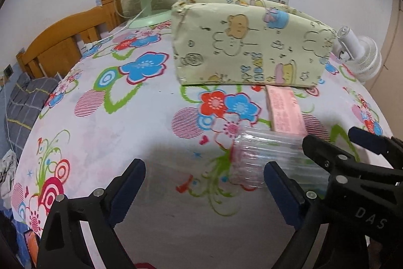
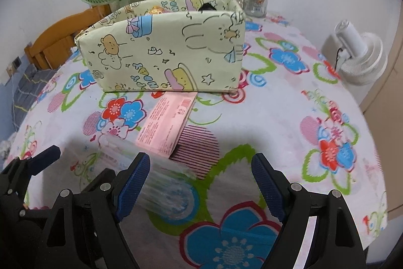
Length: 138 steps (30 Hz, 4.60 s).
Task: Organize soft objects
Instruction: 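Lower both grippers around the clear plastic bag beside the pink packet, then close the right gripper on the clear plastic bag and lift it, then grasp the pink paper packet with the left gripper while the right gripper holds the bag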
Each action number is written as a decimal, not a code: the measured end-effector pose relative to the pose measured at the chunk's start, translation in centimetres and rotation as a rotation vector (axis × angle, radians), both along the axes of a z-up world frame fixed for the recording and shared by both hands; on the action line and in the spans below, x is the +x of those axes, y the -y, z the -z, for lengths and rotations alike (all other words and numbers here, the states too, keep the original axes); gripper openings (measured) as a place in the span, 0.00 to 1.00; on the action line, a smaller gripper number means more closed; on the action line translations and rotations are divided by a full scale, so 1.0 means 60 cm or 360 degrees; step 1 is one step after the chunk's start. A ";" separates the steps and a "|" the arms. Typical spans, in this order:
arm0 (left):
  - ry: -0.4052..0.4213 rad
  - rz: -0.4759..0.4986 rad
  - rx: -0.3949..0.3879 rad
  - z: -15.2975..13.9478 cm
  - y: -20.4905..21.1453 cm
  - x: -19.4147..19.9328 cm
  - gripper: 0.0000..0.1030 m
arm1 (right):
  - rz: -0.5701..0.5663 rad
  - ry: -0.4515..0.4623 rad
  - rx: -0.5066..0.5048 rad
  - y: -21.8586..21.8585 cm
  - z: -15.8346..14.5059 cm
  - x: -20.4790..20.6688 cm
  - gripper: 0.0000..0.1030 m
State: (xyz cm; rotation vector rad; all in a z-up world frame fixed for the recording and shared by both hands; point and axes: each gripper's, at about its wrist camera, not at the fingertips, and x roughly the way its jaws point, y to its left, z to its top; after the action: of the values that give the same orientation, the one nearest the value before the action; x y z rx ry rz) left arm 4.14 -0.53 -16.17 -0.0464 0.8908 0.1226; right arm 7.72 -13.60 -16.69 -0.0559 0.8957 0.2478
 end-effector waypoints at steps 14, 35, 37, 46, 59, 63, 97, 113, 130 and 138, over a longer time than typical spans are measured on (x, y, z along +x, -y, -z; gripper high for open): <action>-0.0024 -0.0003 -0.0018 0.001 -0.026 -0.011 0.93 | -0.0153 -0.0104 0.0119 -0.059 0.010 0.005 0.73; -0.0049 0.0075 -0.0020 0.013 -0.023 -0.014 0.97 | -0.0384 -0.0071 -0.0067 -0.104 0.013 0.008 0.82; -0.0047 0.0086 -0.0019 0.014 -0.023 -0.014 0.97 | -0.0376 -0.0081 -0.0059 -0.103 0.015 0.007 0.81; -0.0052 0.0109 -0.0013 0.012 -0.019 -0.025 0.97 | -0.0457 -0.0105 -0.0022 -0.107 0.008 -0.016 0.34; -0.0010 0.0160 -0.0010 -0.005 0.002 -0.028 0.97 | -0.0381 -0.0065 0.0012 -0.075 -0.011 -0.038 0.14; 0.0004 0.0202 -0.0003 -0.011 0.017 -0.022 0.97 | -0.0330 -0.0054 0.0026 -0.057 -0.017 -0.038 0.14; -0.0045 0.0458 0.0037 -0.016 0.192 0.096 0.97 | 0.0080 -0.0008 0.0199 0.165 -0.038 -0.012 0.14; -0.0152 0.0328 -0.0071 -0.003 0.224 0.170 0.96 | 0.0074 -0.0018 0.0198 0.200 -0.046 0.059 0.14; -0.0082 0.0387 -0.0070 -0.003 0.187 0.157 0.43 | 0.0007 -0.0092 0.0211 0.158 -0.018 0.100 0.14; -0.0069 0.0443 -0.0066 -0.004 0.168 0.131 0.41 | -0.0008 -0.0092 0.0203 0.124 -0.016 0.090 0.14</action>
State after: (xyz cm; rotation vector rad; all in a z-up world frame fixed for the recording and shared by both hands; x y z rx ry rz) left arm 12.02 -10.62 -15.92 0.0421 0.9346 -0.1547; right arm 13.15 -21.05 -15.72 0.0676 0.9355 0.3122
